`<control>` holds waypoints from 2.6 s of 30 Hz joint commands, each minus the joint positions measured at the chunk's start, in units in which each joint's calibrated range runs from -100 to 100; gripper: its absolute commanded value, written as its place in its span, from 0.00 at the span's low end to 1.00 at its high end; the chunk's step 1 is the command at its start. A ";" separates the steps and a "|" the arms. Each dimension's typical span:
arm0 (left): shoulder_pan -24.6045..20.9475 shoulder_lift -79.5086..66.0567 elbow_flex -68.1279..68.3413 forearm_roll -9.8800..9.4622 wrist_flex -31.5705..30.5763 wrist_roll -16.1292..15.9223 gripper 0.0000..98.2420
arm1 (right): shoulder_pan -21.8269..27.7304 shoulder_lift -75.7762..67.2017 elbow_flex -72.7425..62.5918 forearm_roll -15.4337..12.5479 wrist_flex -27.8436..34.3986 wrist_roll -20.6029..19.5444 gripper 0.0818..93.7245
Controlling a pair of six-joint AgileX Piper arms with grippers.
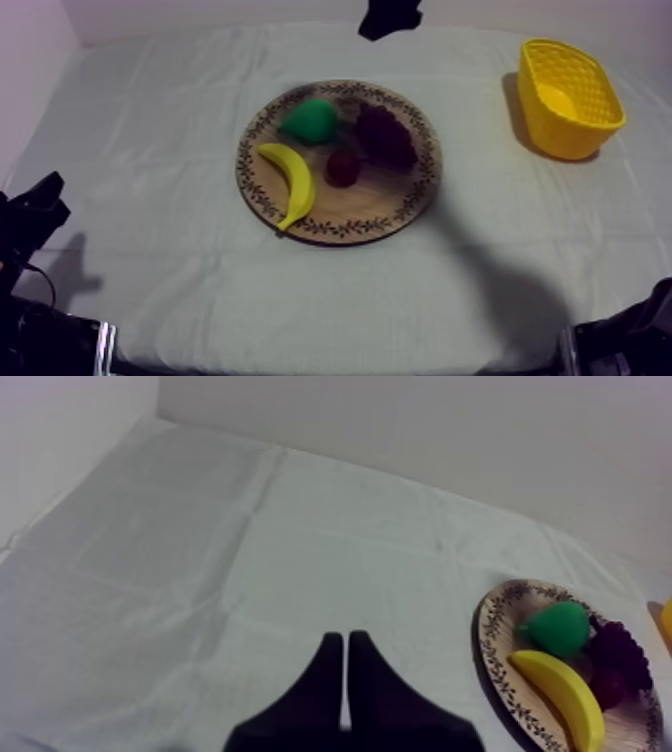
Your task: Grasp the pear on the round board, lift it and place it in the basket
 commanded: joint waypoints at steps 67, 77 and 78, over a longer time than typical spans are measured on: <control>-0.01 0.00 0.05 0.02 -0.01 0.02 0.00 | -3.66 41.16 -22.31 3.28 -5.89 -5.36 0.44; -0.01 0.00 0.05 0.02 -0.01 0.02 0.00 | -3.13 24.20 -3.69 2.09 -8.03 -4.58 0.40; -0.01 0.00 0.05 0.02 -0.01 0.02 0.00 | -3.00 21.53 -1.05 1.89 -8.42 -4.55 0.40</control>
